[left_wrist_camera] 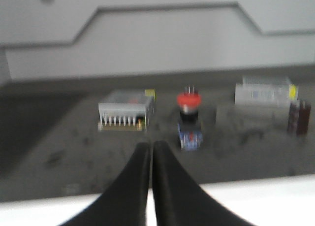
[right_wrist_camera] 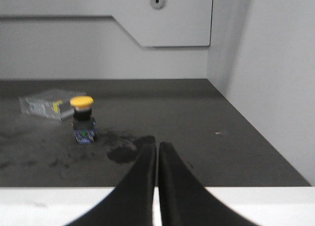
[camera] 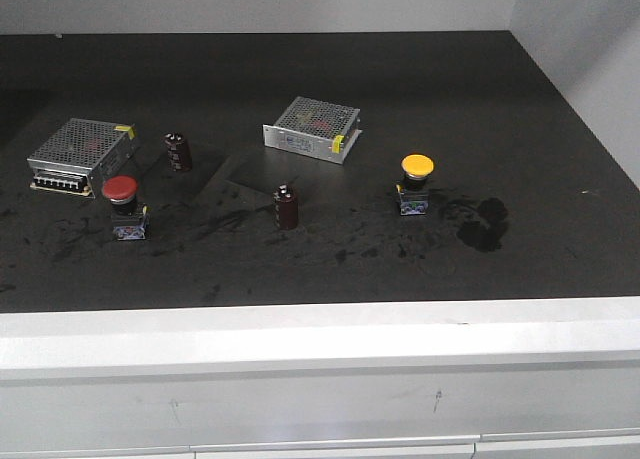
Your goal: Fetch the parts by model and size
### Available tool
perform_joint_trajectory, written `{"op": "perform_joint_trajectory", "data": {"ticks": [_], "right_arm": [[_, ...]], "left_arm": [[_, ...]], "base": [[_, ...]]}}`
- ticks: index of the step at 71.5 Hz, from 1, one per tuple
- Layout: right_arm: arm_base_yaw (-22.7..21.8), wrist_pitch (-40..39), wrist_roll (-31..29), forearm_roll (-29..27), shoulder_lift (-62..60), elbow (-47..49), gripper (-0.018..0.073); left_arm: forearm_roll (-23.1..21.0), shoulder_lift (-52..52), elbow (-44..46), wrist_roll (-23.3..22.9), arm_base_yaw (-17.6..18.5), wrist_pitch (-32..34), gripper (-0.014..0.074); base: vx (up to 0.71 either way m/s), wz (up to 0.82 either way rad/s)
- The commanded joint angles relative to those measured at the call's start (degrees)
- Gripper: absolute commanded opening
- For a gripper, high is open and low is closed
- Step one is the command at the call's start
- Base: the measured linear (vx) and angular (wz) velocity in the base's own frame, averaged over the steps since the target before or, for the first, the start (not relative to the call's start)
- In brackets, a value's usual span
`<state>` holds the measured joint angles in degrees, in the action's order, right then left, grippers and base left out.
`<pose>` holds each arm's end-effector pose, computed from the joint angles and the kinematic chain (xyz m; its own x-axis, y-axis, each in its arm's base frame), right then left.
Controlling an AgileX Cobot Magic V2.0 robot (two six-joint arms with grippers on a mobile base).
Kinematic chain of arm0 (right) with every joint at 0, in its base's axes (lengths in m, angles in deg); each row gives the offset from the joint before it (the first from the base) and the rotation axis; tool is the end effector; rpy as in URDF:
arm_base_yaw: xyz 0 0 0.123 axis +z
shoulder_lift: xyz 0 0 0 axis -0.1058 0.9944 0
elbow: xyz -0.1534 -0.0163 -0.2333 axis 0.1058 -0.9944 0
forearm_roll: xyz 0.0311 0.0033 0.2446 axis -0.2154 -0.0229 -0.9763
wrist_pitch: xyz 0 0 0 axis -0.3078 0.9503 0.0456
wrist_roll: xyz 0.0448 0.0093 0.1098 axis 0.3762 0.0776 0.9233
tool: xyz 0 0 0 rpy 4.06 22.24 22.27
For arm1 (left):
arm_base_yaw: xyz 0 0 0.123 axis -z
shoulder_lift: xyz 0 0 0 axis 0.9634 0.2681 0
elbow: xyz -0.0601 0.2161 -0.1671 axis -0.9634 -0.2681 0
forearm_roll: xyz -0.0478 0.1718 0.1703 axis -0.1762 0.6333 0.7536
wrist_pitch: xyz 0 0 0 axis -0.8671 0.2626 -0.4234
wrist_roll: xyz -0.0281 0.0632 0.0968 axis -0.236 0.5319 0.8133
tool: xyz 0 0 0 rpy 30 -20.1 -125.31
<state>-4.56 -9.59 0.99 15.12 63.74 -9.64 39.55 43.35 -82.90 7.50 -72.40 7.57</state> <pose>0.0846 0.0022 0.2053 0.0604 0.0196 -0.9980 -0.0269 0.9995 0.0180 0.0835 -0.0029 0.2085 0.0844 -0.0059 -0.9964 0.0359 0.9994 -0.0029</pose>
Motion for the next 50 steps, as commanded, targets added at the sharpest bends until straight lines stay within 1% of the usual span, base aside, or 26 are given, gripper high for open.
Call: {"op": "perform_joint_trajectory", "data": {"ticks": [1,5,8,12,20,25,29,33,39,44,50], "right_arm": [[0.09,-6.65,1.5,-0.44,-0.44,1.69,-0.001],[0.09,-10.06,0.96,0.27,0.01,2.93,-0.001],[0.09,-11.56,1.47,0.26,1.11,4.81,-0.001],[0.09,-11.48,2.84,0.15,3.0,8.11,-0.001],[0.09,-9.11,3.0,0.22,9.72,16.64,-0.001],[0.09,-7.15,3.0,0.34,15.41,22.43,-0.001],[0.09,-5.35,3.0,0.28,20.23,26.89,-0.001],[0.09,-3.09,3.0,0.11,24.99,31.33,-0.001],[0.09,-0.62,3.0,-0.24,31.25,35.44,-0.001],[0.09,1.22,3.0,-0.24,35.25,37.42,-0.001],[0.09,1.82,3.0,-0.19,38.8,37.7,-0.001]], "left_arm": [[-0.36,-0.17,1.28,0.19,0.15,15.26,-0.0006],[-1.97,0.69,2.86,0.19,0.15,18.3,-0.0006],[-4.56,2.62,5.29,0.19,0.15,18.14,-0.0006],[-6.31,5.96,8.82,0.19,0.15,16.86,-0.0006],[-6.34,15.1,17.64,0.31,0.15,13.62,-0.0006],[-6.34,20.9,23.76,0.31,0.15,10.01,-0.0006],[-6.16,25.72,29.01,0.31,0.15,5.56,-0.0006],[-5.97,29.17,32.96,0.31,0.15,0.34,-0.0006],[-5.97,34.54,36.74,0.31,0.15,-6.2,-0.0006],[-6.03,37.57,37.58,0.31,0.15,-8.79,-0.0006],[-6.03,40.01,37.58,0.31,0.15,-9.27,-0.0006]], "base": [[0.0,0.0],[0.0,0.0],[0.0,-0.01],[0.0,-0.01],[0.0,0.0],[0.0,0.0],[0.0,0.0],[0.0,0.0],[0.0,0.0],[0.0,0.0],[0.0,0.0]]}}
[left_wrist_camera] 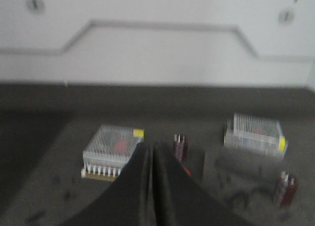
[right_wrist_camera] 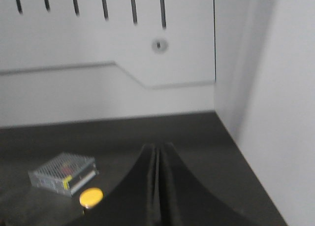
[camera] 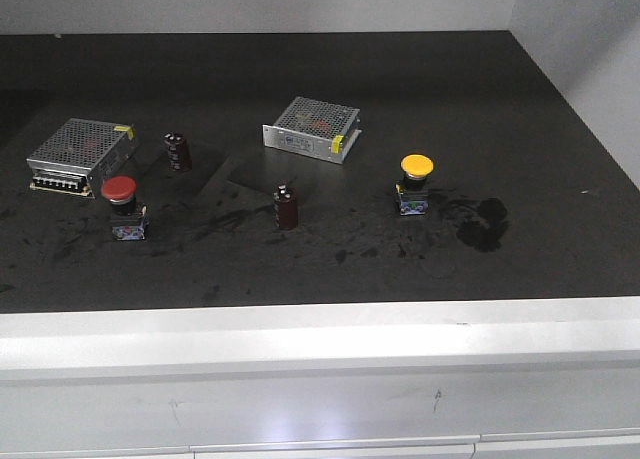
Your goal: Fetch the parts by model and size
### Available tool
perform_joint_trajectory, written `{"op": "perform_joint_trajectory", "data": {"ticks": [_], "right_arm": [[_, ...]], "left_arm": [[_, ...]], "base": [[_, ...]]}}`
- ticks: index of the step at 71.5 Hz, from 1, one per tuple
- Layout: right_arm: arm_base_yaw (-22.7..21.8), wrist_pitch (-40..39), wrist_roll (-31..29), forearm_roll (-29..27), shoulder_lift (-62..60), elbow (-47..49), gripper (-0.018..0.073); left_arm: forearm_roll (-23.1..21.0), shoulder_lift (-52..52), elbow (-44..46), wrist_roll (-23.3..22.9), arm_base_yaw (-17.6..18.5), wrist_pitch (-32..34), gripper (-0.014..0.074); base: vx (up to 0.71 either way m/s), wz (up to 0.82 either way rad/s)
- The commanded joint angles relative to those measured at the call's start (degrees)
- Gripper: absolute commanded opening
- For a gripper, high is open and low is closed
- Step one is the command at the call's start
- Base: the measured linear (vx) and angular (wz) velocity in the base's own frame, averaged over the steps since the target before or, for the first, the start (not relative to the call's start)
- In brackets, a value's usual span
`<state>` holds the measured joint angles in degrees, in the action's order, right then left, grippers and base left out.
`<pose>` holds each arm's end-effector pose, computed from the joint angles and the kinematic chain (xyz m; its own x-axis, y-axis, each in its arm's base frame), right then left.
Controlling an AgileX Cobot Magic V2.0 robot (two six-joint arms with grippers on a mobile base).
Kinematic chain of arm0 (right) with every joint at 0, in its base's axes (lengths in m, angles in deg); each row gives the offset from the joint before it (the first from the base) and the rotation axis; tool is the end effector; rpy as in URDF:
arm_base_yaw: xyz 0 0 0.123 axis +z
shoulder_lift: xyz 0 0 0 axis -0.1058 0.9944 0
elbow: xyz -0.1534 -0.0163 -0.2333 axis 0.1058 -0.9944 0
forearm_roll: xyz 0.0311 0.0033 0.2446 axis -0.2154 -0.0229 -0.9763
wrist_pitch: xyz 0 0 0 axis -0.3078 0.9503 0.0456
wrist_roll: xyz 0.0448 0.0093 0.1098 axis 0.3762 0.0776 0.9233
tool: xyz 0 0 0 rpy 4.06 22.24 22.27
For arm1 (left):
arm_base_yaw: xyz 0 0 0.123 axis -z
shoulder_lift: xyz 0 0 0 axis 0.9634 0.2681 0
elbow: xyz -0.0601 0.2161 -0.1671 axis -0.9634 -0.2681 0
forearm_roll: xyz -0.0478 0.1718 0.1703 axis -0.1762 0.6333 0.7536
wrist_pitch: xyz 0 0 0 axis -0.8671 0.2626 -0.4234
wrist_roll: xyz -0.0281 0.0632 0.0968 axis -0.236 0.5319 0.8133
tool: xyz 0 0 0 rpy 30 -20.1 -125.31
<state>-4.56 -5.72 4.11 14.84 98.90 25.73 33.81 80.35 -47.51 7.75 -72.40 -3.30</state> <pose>0.1555 0.0037 0.3520 -0.0046 0.0773 -0.9970 -0.0225 0.9967 0.0774 0.1593 -0.0081 0.3366 -0.1364 -0.0918 -0.9864 0.0431 0.9942 -0.0985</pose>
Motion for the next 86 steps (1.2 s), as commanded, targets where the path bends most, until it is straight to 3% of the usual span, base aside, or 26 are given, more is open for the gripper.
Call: {"op": "perform_joint_trajectory", "data": {"ticks": [1,17,30,38,50,59,68,86], "right_arm": [[0.09,-2.04,-0.11,0.1,4.16,2.33,-0.001],[0.4,2.68,-2.21,1.97,10.19,2.33,-0.0008],[5.12,4.34,-3.45,3.46,14.29,2.4,0.006],[8.05,5.3,-4.62,3.69,16.06,2.51,0.0184],[9.14,6.51,-4.62,3.07,18.69,4.08,0.0445],[9.14,6.89,-4.69,2.65,20.03,5.56,0.0557],[9.14,6.82,-4.89,2.65,21.18,6.33,0.0573],[9.14,7.11,-4.89,2.65,22.11,7.09,0.0571]], "left_arm": [[-0.29,3.41,2.19,0.06,0.15,1.61,-0.0006],[-0.29,7.49,2.14,0.06,0.15,1.1,-0.0005],[-0.23,9.34,2.21,0.13,0.15,0.32,0.0044],[-0.19,10.19,3.33,0.52,0.15,-0.59,0.0147],[-0.11,11.64,5.67,0.58,0.15,-3.47,0.0393],[-0.17,13.0,6.97,0.58,0.15,-4.79,0.0532],[-0.23,16.06,11.66,1.4,0.55,-10.91,0.0582],[-0.22,29.58,29.47,3.59,4.67,-28.69,0.0577]], "base": [[0.0,0.0],[0.0,0.0],[0.0,0.0],[0.0,0.0],[0.0,0.0],[0.0,0.0],[0.0,0.0],[0.0,0.0]]}}
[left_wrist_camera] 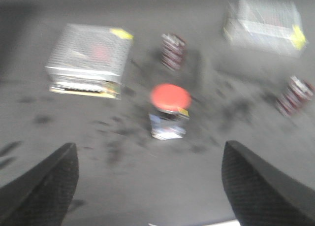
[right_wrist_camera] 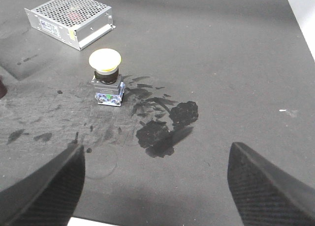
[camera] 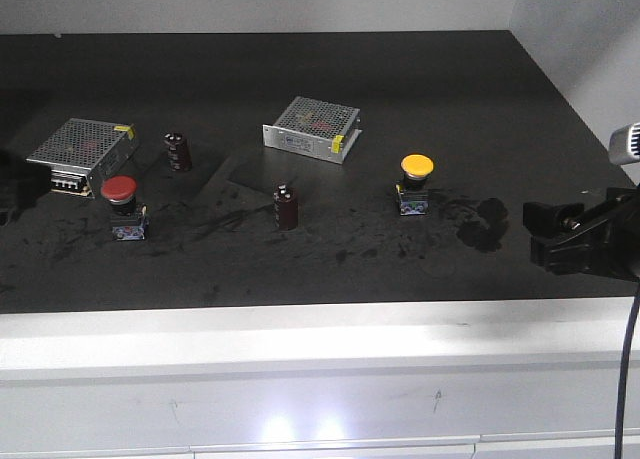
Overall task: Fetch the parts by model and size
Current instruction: 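Lower the left gripper over the red-capped button and close on it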
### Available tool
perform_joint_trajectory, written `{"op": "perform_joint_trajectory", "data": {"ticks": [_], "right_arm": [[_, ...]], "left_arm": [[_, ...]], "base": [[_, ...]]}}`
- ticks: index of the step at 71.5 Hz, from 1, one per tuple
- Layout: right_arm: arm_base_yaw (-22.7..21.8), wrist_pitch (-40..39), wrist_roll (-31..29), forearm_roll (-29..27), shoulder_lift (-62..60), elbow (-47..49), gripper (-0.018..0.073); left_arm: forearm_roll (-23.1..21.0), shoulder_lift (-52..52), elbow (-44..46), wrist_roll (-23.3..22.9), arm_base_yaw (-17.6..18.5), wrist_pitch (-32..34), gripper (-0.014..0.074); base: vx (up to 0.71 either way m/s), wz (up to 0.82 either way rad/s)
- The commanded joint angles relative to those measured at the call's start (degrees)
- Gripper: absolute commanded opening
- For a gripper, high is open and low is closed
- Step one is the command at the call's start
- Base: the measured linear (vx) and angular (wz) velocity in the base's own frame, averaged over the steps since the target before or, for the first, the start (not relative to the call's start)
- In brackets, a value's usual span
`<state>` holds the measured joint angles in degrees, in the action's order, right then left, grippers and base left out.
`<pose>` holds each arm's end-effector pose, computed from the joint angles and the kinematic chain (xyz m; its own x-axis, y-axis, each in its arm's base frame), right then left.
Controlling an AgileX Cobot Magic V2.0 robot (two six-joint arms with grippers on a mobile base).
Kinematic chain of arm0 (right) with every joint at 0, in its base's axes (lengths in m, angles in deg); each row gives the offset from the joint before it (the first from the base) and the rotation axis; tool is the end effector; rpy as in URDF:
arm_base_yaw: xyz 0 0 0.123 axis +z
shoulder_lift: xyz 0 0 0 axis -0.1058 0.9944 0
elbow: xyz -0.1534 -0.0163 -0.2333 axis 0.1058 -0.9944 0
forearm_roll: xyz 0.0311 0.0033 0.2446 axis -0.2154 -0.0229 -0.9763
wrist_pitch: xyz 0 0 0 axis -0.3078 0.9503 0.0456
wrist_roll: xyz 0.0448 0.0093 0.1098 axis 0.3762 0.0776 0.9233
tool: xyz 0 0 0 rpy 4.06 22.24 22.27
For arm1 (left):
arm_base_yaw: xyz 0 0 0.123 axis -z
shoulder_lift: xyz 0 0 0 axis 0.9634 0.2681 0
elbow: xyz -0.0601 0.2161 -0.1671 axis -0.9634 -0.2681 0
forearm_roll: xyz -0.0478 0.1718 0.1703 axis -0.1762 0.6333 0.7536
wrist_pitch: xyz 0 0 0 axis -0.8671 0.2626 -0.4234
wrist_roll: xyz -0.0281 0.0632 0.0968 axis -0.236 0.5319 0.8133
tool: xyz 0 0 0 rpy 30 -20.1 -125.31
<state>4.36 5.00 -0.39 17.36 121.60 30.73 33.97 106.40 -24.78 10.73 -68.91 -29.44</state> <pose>0.2274 0.0390 0.2848 -0.4625 -0.1279 -0.8773 -0.1801 0.9825 -0.0483 0.2416 -0.0310 0.3360 -0.6013 0.0357 -0.7983 0.1339 0.9894 -0.0566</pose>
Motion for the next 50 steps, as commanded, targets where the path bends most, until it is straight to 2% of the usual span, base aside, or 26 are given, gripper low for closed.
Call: {"op": "perform_joint_trajectory", "data": {"ticks": [1,11,26,38,50], "right_arm": [[0.22,-3.61,-0.39,0.13,-0.59,2.09,0.0571],[0.22,-3.36,-0.39,0.13,-0.59,2.09,0.0571],[0.22,-3.18,-0.39,0.13,-0.59,2.09,0.0571],[0.22,-2.9,-0.39,0.13,-0.59,2.09,0.0571],[0.22,-2.9,-0.39,0.13,-0.59,2.09,0.0571]], "left_arm": [[-0.31,4.36,7.79,0.61,1.4,-3.38,0.0577],[1.2,12.74,17.84,0.29,2.47,-10.03,0.0575],[2.91,24.16,29.99,-2.53,2.89,-17.69,0.0575],[3.62,30.73,36.17,-2.61,2.89,-23.05,0.0575],[4.54,34.71,38.75,-3.11,2.89,-23.62,0.0575]], "base": [[0.0,0.0],[0.0,0.0],[0.0,0.0],[0.0,0.0],[0.0,0.0]]}}
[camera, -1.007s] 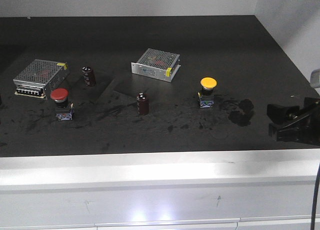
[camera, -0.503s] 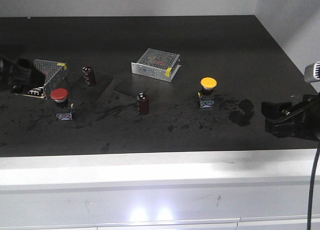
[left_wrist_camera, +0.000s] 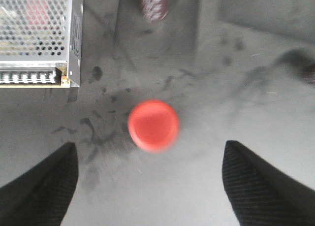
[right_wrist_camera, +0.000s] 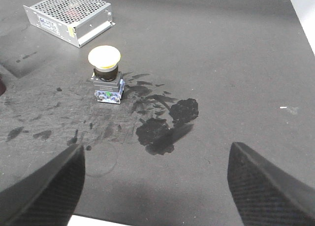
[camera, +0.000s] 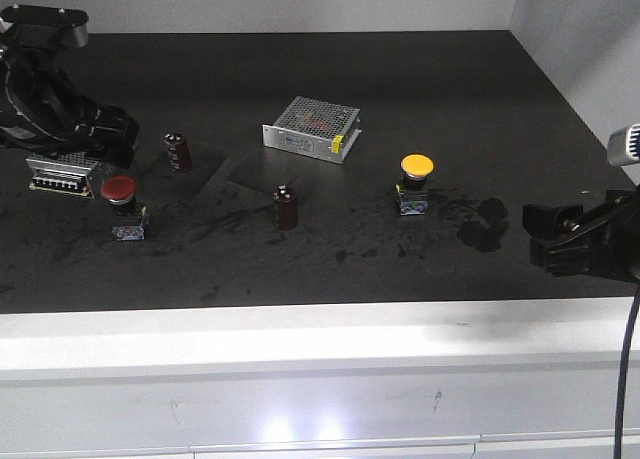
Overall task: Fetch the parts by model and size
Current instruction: 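Lower the left gripper over the red-capped button and close on it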
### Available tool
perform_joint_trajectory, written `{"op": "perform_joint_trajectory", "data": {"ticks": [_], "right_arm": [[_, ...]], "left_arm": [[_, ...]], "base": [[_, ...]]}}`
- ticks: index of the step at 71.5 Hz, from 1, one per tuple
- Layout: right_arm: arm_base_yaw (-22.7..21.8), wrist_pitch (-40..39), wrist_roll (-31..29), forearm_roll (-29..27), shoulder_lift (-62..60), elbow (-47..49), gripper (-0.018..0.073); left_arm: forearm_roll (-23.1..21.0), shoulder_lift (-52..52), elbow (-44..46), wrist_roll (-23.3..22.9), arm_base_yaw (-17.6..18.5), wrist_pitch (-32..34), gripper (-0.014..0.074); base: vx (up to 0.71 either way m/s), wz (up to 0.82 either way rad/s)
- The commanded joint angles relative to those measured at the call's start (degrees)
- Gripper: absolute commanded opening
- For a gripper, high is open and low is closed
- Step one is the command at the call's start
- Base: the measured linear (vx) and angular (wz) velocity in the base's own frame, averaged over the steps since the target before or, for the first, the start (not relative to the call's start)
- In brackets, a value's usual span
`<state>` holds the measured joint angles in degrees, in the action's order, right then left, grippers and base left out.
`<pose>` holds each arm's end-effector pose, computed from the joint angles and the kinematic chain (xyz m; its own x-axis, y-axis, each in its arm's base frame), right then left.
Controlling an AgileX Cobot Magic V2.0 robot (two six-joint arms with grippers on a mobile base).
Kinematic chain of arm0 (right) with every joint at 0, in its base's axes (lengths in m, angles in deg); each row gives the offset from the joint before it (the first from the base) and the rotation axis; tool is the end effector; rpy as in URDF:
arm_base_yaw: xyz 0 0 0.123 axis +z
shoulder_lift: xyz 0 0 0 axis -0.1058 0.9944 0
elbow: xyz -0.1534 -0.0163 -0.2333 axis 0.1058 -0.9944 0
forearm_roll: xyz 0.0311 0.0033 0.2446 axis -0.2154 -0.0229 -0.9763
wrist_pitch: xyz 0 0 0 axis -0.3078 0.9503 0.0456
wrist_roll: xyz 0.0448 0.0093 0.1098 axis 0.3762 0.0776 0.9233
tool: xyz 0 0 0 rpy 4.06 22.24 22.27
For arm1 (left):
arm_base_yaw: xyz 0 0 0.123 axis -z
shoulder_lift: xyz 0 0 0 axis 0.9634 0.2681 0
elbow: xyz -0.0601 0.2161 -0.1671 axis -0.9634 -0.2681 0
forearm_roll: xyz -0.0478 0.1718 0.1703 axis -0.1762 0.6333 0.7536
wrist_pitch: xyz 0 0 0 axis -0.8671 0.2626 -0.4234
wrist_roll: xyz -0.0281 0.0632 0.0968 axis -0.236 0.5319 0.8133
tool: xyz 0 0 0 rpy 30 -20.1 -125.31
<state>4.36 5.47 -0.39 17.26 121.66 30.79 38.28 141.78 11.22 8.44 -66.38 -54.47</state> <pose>0.2272 0.0390 0.2841 -0.4699 -0.1273 -0.8735 -0.1794 0.9827 -0.0468 0.3707 -0.0559 0.3132 -0.8687 0.1314 -0.4775 0.1606 0.9868 -0.0207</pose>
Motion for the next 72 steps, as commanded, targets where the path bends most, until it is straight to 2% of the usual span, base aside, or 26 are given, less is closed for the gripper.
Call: {"op": "perform_joint_trajectory", "data": {"ticks": [1,62,72], "right_arm": [[0.22,-3.37,-0.39,0.23,-0.65,2.03,0.0571],[0.22,-3.81,-0.39,0.23,-0.65,2.03,0.0571],[0.22,-3.69,-0.39,0.23,-0.65,2.03,0.0571]], "left_arm": [[0.23,-0.42,2.88,-0.77,0.36,1.33,0.0575],[-0.17,9.78,5.74,-3.73,0.36,-1.82,0.0575],[-0.23,10.25,5.74,-3.85,0.36,-1.81,0.0547]], "base": [[0.0,0.0],[0.0,0.0],[0.0,0.0]]}}
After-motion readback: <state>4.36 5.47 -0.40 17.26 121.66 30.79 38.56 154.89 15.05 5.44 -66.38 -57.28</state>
